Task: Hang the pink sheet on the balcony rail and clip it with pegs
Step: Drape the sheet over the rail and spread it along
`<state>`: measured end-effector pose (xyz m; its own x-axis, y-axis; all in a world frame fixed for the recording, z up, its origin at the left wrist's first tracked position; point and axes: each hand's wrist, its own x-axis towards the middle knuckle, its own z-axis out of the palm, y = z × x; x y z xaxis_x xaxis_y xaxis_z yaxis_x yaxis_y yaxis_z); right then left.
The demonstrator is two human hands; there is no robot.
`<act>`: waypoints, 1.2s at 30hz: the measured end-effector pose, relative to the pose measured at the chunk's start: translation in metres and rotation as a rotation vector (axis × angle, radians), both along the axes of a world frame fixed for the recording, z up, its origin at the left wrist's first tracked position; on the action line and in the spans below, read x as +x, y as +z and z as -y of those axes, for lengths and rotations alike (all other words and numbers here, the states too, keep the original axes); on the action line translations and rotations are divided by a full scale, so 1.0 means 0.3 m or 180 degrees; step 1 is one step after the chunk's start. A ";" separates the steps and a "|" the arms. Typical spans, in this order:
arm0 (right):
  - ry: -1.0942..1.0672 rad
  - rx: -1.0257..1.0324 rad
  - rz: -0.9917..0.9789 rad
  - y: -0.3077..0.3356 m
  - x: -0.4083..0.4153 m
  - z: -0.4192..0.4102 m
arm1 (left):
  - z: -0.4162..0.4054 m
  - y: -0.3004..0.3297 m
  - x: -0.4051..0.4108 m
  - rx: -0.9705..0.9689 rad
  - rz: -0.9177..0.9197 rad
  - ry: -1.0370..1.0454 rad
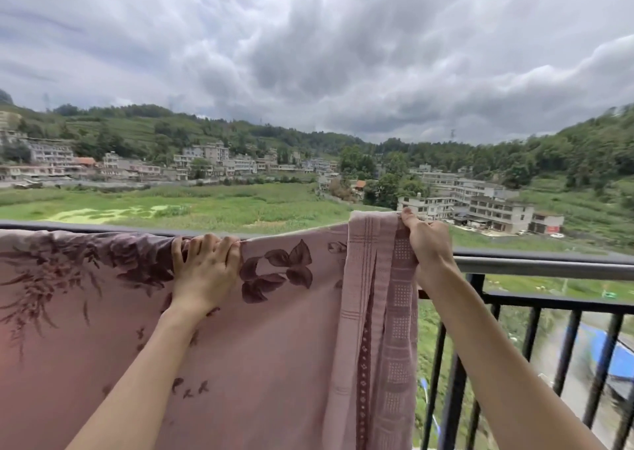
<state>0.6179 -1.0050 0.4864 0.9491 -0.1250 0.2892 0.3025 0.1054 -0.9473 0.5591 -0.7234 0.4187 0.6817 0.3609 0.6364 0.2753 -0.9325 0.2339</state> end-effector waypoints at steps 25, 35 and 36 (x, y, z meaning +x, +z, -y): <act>-0.0900 -0.0293 -0.0003 -0.216 0.015 0.212 | 0.171 -0.045 0.012 0.0175 0.0864 -0.0626; -0.1465 -0.1732 0.0396 -0.305 0.041 0.151 | 0.580 -0.069 0.207 0.0861 0.0647 -0.1379; -0.1412 -0.1620 0.0519 -0.303 0.045 0.169 | 0.587 -0.072 0.220 0.0830 0.0736 -0.1296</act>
